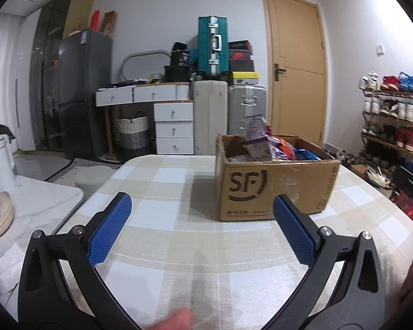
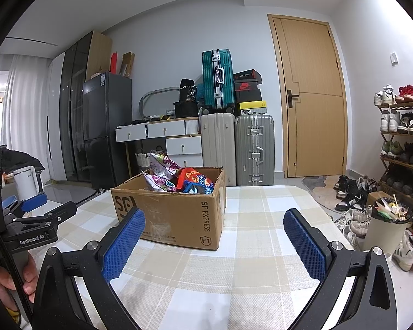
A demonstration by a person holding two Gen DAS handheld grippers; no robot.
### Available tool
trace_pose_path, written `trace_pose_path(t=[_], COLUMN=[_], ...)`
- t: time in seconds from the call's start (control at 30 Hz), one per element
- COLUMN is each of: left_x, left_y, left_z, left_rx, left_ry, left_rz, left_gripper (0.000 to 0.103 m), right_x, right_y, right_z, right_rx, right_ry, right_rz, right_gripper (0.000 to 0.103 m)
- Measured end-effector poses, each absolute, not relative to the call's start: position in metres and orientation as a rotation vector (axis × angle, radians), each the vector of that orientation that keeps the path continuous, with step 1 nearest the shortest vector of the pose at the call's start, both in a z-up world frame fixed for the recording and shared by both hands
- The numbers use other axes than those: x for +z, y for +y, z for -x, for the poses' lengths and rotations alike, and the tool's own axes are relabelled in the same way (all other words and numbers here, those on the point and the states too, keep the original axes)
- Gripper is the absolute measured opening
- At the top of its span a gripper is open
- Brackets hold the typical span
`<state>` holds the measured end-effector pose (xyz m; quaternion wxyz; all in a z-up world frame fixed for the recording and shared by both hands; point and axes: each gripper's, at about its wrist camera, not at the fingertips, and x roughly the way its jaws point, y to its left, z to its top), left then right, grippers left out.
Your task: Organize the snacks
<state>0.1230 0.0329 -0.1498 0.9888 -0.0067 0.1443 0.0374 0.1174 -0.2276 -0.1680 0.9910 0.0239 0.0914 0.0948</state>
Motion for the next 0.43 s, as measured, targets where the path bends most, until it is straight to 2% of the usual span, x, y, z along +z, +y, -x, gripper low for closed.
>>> trace_pose_path(t=[0.43], left_x=[-0.1462], left_y=[0.0338], left_z=[-0.1143], left_rx=[0.096], left_ry=[0.288], left_rz=[0.022], left_gripper=[0.103], right_x=[-0.1663], right_y=[-0.2286], right_z=[-0.1154], right_rx=[0.188], right_ry=[0.185], right_rz=[-0.048], right_gripper=[0.102])
